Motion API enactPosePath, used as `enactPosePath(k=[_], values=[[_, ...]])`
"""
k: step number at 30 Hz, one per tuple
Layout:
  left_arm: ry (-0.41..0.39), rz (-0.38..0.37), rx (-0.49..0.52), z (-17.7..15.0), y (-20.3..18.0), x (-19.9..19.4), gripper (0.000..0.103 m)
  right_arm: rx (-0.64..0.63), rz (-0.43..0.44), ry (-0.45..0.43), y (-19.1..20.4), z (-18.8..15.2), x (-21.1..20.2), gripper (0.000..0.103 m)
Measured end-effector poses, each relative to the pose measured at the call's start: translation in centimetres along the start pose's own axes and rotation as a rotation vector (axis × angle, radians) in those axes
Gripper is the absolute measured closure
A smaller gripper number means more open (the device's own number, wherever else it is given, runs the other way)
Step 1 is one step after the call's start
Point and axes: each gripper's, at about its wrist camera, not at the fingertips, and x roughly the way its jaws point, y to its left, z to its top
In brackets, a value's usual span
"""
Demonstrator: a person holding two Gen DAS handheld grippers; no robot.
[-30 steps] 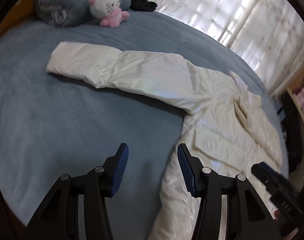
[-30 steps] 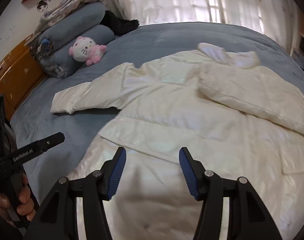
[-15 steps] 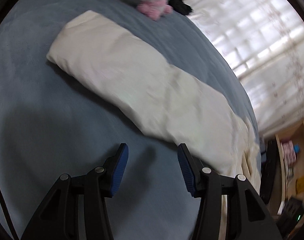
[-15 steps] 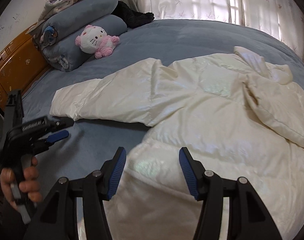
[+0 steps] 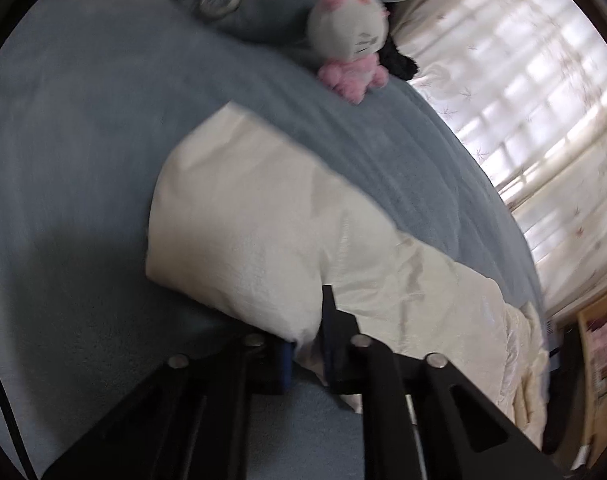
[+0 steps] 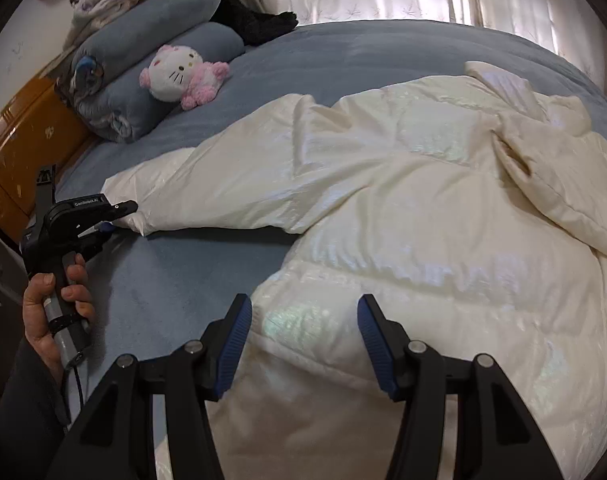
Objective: Fold large clothes
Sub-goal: 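Grasp the other sleeve with the left gripper and lift it across the jacket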
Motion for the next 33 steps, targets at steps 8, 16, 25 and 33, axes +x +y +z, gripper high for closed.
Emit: enactPosePath(k=[8,16,25,33], values=[[-0.169,-0.027,0.269,0.0,-12.9,-7.6,0.098,0.079,0.02,-0.08,-4.2,-0.8,-5.3,0.048],[-0.187,-0.202,0.56,-6.9,-29.9,-11.7,0.098,0.218,0.003,-0.172,-11.3,-2.5,-10.8,0.048],[0.09,-0.235,0.834,-22.5,-41.9,-3.5,0.095,0.415,-0.035,-0.228,-20.2,-5.6,-14.6,0.048],[0.323,-0.137,0.898,-29.6,-40.9,2.6,0.079,0.47,-0.053,-0.228,-23.6,-6.8,-15.4,0.047]])
